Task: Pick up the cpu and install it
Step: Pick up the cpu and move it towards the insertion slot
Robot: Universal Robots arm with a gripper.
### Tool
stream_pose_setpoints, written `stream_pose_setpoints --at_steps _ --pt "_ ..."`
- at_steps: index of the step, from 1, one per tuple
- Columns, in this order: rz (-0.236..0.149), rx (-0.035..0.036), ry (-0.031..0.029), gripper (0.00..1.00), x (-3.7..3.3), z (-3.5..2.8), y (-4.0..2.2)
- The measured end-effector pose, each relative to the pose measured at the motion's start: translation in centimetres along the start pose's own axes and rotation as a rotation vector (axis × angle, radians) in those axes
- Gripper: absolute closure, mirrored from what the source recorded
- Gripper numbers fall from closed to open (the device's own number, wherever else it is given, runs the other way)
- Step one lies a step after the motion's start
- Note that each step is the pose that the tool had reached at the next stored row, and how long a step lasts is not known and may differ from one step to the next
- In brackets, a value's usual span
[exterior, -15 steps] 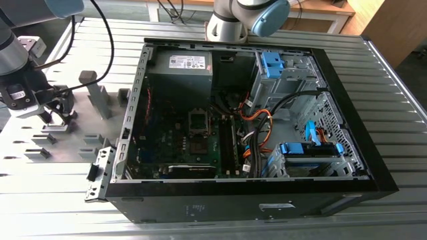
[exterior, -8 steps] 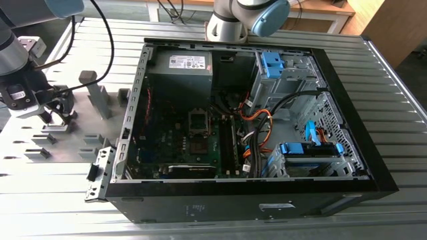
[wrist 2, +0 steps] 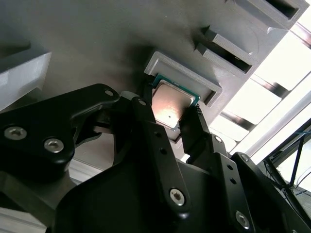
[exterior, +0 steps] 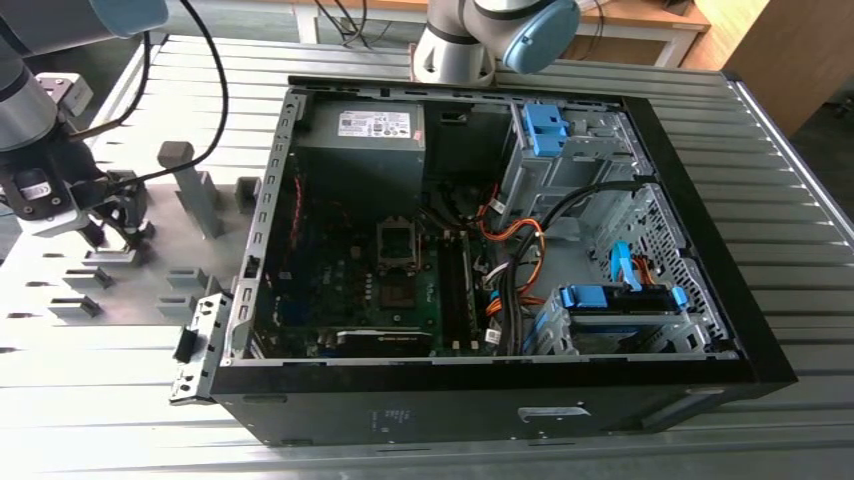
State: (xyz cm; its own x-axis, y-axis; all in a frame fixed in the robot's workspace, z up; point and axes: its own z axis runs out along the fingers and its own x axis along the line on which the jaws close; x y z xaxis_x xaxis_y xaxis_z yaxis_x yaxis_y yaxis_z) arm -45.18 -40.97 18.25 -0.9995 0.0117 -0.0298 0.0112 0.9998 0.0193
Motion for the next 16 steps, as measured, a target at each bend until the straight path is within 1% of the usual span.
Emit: stream_pose_setpoints --at_steps 10,13,16 --pt "0.000 -0.0003 -0.0006 0.53 -0.01 -0.03 0.00" --pt "0.000 -0.0002 -0.0003 0.53 -0.02 -0.45 0.01" --pt "0.000 -0.0001 -0.0002 0.53 -0.03 -1.04 0.02"
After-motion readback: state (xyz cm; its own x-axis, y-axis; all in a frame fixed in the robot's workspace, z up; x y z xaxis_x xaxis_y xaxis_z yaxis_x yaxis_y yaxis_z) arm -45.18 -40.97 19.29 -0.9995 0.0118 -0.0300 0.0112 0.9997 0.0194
